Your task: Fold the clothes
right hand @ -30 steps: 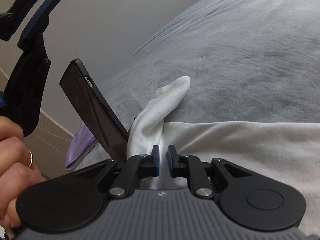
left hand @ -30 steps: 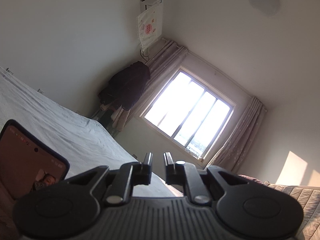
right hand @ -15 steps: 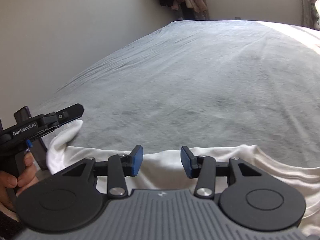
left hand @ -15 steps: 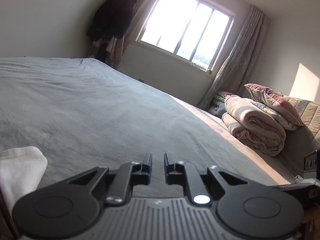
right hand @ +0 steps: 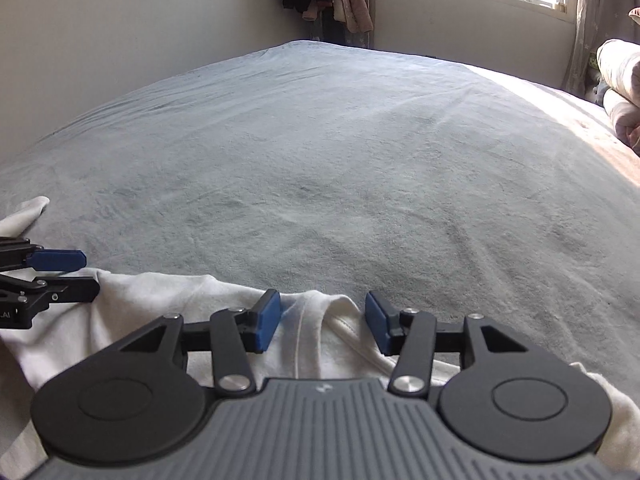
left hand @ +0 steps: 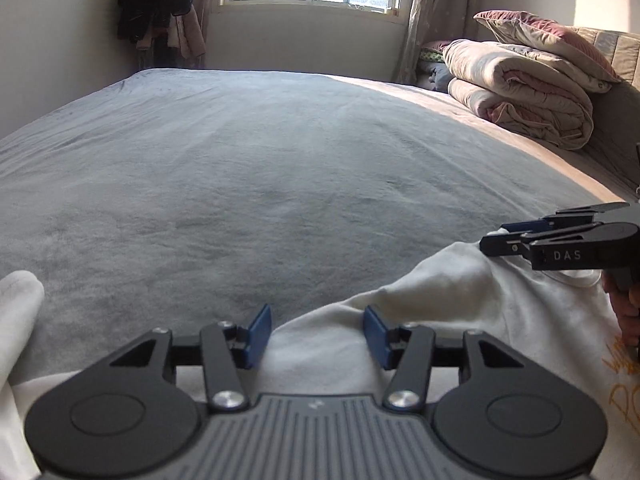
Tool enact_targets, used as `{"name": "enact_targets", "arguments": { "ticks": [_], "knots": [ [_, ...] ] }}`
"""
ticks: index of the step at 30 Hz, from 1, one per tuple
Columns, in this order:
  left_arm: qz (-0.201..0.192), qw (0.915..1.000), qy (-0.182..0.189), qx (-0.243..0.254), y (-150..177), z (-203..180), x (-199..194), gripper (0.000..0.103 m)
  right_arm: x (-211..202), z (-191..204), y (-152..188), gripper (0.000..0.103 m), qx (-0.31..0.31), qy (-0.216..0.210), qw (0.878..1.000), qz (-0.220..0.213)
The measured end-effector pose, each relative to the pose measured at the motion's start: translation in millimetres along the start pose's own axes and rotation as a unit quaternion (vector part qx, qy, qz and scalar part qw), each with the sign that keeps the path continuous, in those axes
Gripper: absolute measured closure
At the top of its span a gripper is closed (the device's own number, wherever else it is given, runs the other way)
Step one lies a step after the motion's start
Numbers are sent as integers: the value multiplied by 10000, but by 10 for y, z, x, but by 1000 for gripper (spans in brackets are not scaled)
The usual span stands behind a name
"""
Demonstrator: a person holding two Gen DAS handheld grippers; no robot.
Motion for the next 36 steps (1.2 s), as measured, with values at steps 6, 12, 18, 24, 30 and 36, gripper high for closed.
{"name": "enact_targets", "arguments": {
  "ticks": [6,12,18,24,30,36],
  "knots": [
    [-45,9991,-425,-42,-53,51,-62,98,-130,133,-32,92,-516,524,9959,-520],
    [-5,9972,-664,343,-29,-57,9,97,79,40,24,91,-292,565,9976,-264],
    [-88,9974,-687,173,-78,1,-28,90,-63,-48,-66,69,111,688,9972,-270],
    [-493,9961,-726,-41,-211,40,-184,87,-465,343,-218,67,75,247,9983,-515],
    [45,9939,-1068,256,-96,87,-49,87,-156,759,-15,82,-238,83,9996,136],
    [91,9918,-1248,274,-91,139,-47,86,179,680,-90,84,-158,361,9992,-21]
  ]
}}
Point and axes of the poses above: each gripper's, at about its wrist camera, not at the fingertips, and x roughly the way its jaws point, z to its left, y to its underside, the point moved 4 cm from there along x, roughly the way its jaws point, and after that the axes turned 11 degrees about -z, right-handed, at the moved point
